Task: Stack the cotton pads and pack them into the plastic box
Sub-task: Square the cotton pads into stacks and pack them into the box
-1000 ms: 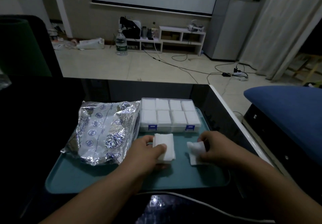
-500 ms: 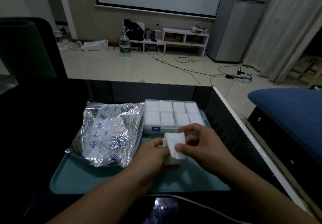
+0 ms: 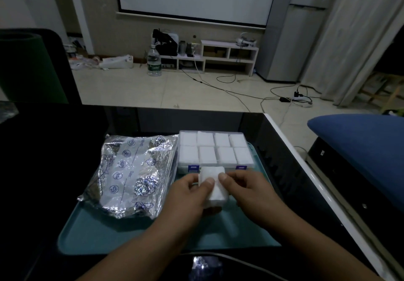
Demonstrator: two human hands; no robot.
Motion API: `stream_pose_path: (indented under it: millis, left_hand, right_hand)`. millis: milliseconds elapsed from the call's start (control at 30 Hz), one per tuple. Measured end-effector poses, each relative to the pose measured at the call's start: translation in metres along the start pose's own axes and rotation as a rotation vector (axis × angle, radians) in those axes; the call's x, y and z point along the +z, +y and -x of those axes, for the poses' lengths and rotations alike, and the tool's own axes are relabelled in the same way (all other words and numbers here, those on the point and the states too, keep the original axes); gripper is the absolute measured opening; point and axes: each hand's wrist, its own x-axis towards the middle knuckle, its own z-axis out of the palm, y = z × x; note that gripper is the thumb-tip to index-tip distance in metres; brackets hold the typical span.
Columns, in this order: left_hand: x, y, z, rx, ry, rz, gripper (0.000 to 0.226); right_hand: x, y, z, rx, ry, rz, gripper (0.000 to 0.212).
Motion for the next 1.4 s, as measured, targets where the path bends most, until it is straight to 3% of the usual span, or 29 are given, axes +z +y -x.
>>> stream_pose_path:
  millis: [100, 300, 367, 433, 500, 533, 633, 700, 833, 1133, 1233, 1400]
  left_hand:
    - [-0.002, 0.0, -0.001, 0.072, 0.011, -0.072, 0.015]
    - [-0.004, 0.004, 0.002, 0.158, -0.023, -0.282, 0.016]
    - [-0.015, 0.01, -0.005, 0.353, 0.046, -0.691, 0.024]
    - [-0.034, 0.023, -0.012, 0.626, 0.256, -1.19, 0.036]
    - [-0.051, 0.039, -0.016, 0.817, 0.404, -1.461, 0.036]
    - [-0.055, 0.047, -0.013, 0.809, 0.444, -1.534, 0.039]
    - [-0.058, 0.057, -0.006, 0.513, 0.422, -1.702, 0.052]
    - [-0.058, 0.053, -0.004, 0.418, 0.389, -1.72, 0.052]
    - [-0.063, 0.043, -0.004, 0.343, 0.331, -1.71, 0.048]
    - [-0.058, 0.023, -0.015, 0.303, 0.284, -1.873, 0.069]
    - [-0.058, 0.014, -0.023, 0.243, 0.281, -1.861, 0.061]
    - [-0.065, 0.014, -0.025, 0.224, 0.277, -1.712, 0.024]
  right_hand:
    - [0.004, -0.003, 0.004, 0.026, -0.127, -0.087, 0.036]
    - [0.01, -0.003, 0.001, 0.023, -0.035, -0.227, 0.016]
    - [0.007, -0.003, -0.002, 0.057, 0.019, -0.299, 0.014]
    - [0.004, -0.001, -0.005, 0.091, 0.064, -0.331, 0.014]
    - [0.006, 0.001, -0.005, 0.112, 0.05, -0.321, 0.016]
    - [0.009, 0.002, -0.004, 0.117, 0.028, -0.312, 0.018]
    - [0.02, 0.0, -0.003, 0.124, -0.031, -0.302, 0.017]
    - [0.029, -0.004, -0.004, 0.112, -0.062, -0.305, 0.015]
    - [0.046, -0.013, -0.01, 0.109, -0.073, -0.279, 0.015]
    - [0.044, 0.0, -0.017, 0.148, 0.053, -0.171, 0.012]
    - [0.047, 0.002, -0.015, 0.165, 0.021, -0.183, 0.011]
    - [0.053, 0.002, -0.014, 0.13, -0.018, -0.177, 0.012]
